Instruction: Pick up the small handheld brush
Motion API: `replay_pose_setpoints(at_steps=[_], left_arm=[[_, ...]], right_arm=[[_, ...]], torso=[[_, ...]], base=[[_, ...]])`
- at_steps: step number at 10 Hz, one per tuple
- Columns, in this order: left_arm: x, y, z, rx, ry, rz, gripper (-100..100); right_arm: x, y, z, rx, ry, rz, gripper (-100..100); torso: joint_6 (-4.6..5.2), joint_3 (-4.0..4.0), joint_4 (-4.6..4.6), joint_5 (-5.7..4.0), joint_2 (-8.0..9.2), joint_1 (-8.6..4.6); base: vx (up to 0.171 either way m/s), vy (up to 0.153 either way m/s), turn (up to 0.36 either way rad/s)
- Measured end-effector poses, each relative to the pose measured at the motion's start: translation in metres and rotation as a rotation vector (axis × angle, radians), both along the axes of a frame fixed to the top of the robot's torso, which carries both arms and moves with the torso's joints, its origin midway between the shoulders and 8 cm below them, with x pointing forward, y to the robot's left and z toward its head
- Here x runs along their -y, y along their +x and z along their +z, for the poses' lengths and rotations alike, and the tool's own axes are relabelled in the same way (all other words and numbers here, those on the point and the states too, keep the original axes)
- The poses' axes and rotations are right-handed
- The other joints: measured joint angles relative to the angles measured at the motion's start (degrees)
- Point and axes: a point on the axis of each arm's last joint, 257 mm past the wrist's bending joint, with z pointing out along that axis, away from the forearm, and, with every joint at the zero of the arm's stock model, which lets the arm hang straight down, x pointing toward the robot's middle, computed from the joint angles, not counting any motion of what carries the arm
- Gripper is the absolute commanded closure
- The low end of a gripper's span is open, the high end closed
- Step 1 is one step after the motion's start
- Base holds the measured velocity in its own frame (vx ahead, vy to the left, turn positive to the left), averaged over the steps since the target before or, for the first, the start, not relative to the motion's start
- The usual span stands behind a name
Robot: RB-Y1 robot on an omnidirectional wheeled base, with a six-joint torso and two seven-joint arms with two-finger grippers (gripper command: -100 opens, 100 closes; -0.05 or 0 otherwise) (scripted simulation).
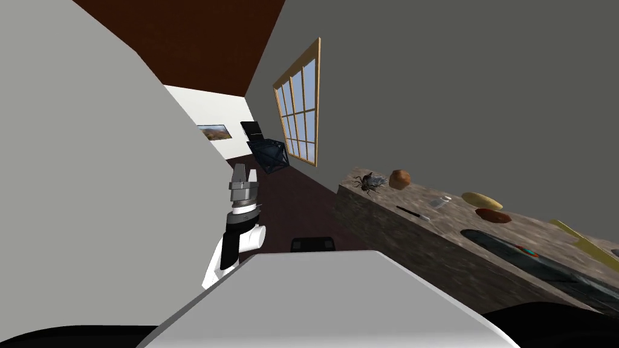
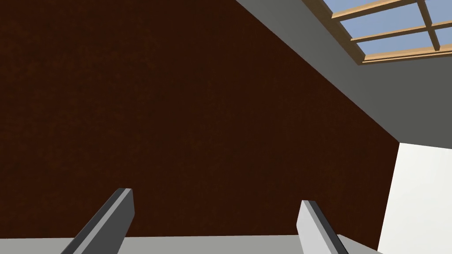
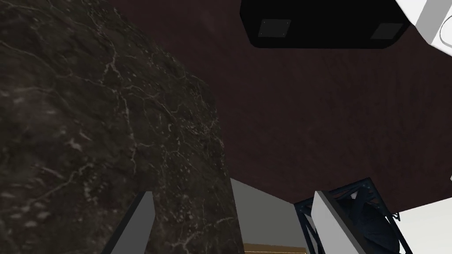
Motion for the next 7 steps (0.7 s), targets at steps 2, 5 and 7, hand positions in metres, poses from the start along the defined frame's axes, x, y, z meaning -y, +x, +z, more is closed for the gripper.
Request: replay_pose_setpoints(at_steps=[2,5,7], left_arm=[[0.000,0.000,0.000,0.000,0.000,0.000,0],[0.000,0.000,0.000,0.000,0.000,0.000,0],[0.000,0.000,0.000,0.000,0.000,0.000,0]], right_arm=[[0.034,-0.021,0.006,-0.068,-0.079,0.038,-100],[0.071,-0.041,0.024,-0.142,-0.171,0.100,-100],[0.082,-0.051,0.027,-0.158,-0.187,0.100,-100]], torso=[[0.01,-0.05,-0.02,0.01,-0.08,0.00],[0.04,0.00,0.00,-0.03,0.01,-0.12],[0.07,0.15,0.06,-0.07,0.28,-0.22]], base=[[0.098,0.055,0.095],[0.068,0.021,0.059],[0.025,0.011,0.058]])
